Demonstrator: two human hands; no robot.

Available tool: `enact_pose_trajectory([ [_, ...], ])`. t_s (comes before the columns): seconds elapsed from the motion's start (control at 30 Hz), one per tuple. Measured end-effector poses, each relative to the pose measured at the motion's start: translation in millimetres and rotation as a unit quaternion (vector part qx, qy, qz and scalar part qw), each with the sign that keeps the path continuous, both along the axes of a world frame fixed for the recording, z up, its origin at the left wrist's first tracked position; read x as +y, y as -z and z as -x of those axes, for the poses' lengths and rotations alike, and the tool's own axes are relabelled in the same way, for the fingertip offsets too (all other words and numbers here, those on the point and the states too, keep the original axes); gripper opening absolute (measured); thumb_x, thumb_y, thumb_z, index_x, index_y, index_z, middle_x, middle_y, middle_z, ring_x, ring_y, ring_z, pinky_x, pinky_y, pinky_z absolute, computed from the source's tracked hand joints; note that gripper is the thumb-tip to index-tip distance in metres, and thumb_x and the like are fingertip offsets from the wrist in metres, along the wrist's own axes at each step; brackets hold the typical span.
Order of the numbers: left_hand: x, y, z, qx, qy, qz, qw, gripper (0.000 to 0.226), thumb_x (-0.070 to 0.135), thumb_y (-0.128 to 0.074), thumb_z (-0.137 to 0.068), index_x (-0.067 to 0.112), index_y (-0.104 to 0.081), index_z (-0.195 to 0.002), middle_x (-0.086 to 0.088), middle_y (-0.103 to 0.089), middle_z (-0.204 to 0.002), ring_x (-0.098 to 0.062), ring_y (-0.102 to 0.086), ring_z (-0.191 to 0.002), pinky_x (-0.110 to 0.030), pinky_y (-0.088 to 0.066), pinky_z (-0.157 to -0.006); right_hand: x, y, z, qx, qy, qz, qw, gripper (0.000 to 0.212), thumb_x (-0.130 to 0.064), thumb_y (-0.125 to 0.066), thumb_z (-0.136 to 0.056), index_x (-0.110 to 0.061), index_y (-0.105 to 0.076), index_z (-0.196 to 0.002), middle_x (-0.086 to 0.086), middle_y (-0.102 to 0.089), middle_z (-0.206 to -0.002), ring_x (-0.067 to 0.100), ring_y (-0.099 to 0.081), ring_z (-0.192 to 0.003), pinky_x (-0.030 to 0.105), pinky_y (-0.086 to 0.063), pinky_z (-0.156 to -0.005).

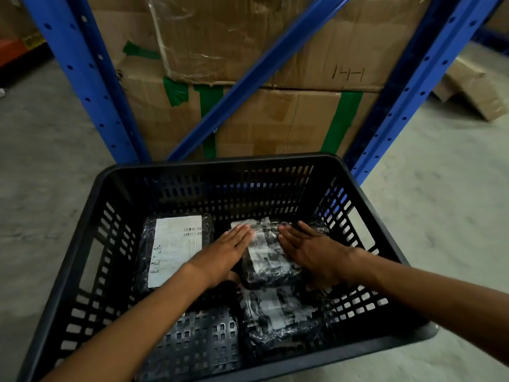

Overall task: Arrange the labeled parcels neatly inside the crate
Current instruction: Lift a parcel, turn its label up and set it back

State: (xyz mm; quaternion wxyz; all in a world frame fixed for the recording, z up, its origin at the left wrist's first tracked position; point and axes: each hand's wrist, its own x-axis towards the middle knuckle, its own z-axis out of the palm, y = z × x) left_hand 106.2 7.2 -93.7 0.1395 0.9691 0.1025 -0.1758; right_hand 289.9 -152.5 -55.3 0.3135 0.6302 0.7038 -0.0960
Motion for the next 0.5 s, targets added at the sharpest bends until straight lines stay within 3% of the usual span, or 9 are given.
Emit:
enact_pose_trajectory([
  [0.03,6.2,-0.3,1.2,-0.01,-0.015,0.046,0.999,0.095,0.018,-0.062,-0.094,0.019,0.007,-0.16,0.0,0.017,-0.166,-0.013,0.017,-0.152,-0.028,0.005,-0.123,3.4,-7.8,-5.5,0.049,0.024,0.014,0.998,0.107,-0.049,-0.066,-0.082,-0.003,-0.004,-0.156,0.019,-0.002,-0.164,0.033,-0.006,-0.152,0.049,-0.012,-0.123],
  [0.07,12.3,-1.6,2.3,-0.027,-0.042,0.099,0.994,0.089,0.023,-0.062,-0.094,0.023,-0.002,-0.16,0.004,0.008,-0.167,-0.011,0.008,-0.153,-0.027,0.001,-0.123,5.6,-17.3,-12.3,0.127,0.064,0.001,0.99,0.099,-0.042,-0.07,-0.08,-0.009,-0.017,-0.155,0.015,-0.022,-0.161,0.03,-0.027,-0.147,0.045,-0.028,-0.119],
  [0.1,17.8,-3.3,3.1,-0.052,-0.075,0.152,0.984,0.081,0.028,-0.061,-0.094,0.026,-0.013,-0.16,0.006,-0.006,-0.167,-0.01,-0.006,-0.153,-0.026,-0.008,-0.124,7.7,-27.4,-20.2,0.209,0.118,-0.028,0.97,0.083,-0.031,-0.073,-0.078,-0.013,-0.034,-0.149,0.011,-0.048,-0.147,0.026,-0.052,-0.129,0.04,-0.046,-0.106],
  [0.13,21.9,-5.2,3.5,-0.082,-0.109,0.195,0.971,0.071,0.034,-0.059,-0.095,0.029,-0.025,-0.157,0.008,-0.024,-0.164,-0.012,-0.023,-0.15,-0.023,-0.023,-0.12,10.3,-37.7,-28.0,0.281,0.172,-0.062,0.942,0.066,-0.019,-0.074,-0.076,-0.014,-0.05,-0.137,0.009,-0.065,-0.125,0.021,-0.066,-0.104,0.035,-0.056,-0.087],
  [0.17,23.6,-7.4,3.0,-0.112,-0.139,0.222,0.958,0.06,0.038,-0.056,-0.096,0.031,-0.036,-0.152,0.01,-0.041,-0.155,-0.012,-0.039,-0.143,-0.017,-0.035,-0.109,12.5,-47.4,-35.2,0.337,0.226,-0.092,0.909,0.052,-0.009,-0.073,-0.075,-0.012,-0.059,-0.124,0.009,-0.072,-0.107,0.02,-0.068,-0.088,0.032,-0.057,-0.073],
  [0.23,21.9,-14.7,-0.8,-0.171,-0.204,0.262,0.928,0.044,0.043,-0.05,-0.098,0.028,-0.053,-0.14,0.015,-0.057,-0.135,-0.012,-0.054,-0.13,-0.008,-0.041,-0.09,17.9,-62.7,-45.6,0.436,0.33,-0.12,0.829,0.043,0.003,-0.07,-0.075,-0.01,-0.064,-0.115,0.014,-0.074,-0.1,0.021,-0.068,-0.082,0.032,-0.055,-0.067],
  [0.33,22.1,-40.6,-9.1,-0.233,-0.337,0.336,0.848,0.054,0.059,-0.043,-0.095,0.024,-0.064,-0.131,0.009,-0.063,-0.134,-0.014,-0.055,-0.13,-0.019,-0.041,-0.095,29.9,-77.2,-47.0,0.59,0.444,-0.148,0.658,0.046,0.007,-0.066,-0.08,-0.01,-0.061,-0.123,0.007,-0.074,-0.099,0.016,-0.07,-0.085,0.027,-0.056,-0.069],
  [0.43,31.3,-70.2,-1.0,-0.256,-0.461,0.357,0.771,0.067,0.074,-0.036,-0.087,0.026,-0.075,-0.112,0.001,-0.071,-0.123,-0.018,-0.063,-0.114,-0.032,-0.043,-0.101,46.3,-83.6,-32.7,0.688,0.513,-0.181,0.481,0.045,-0.012,-0.071,-0.083,-0.016,-0.059,-0.126,0.006,-0.069,-0.099,0.019,-0.066,-0.081,0.032,-0.055,-0.073],
  [0.5,32.8,-83.7,15.3,-0.239,-0.519,0.408,0.713,0.064,0.074,-0.034,-0.087,0.029,-0.074,-0.108,0.002,-0.071,-0.119,-0.018,-0.064,-0.106,-0.036,-0.046,-0.099,56.7,-85.3,-15.0,0.704,0.53,-0.194,0.431,0.037,-0.034,-0.075,-0.081,-0.024,-0.065,-0.114,0.009,-0.067,-0.104,0.023,-0.062,-0.079,0.035,-0.051,-0.076],
])
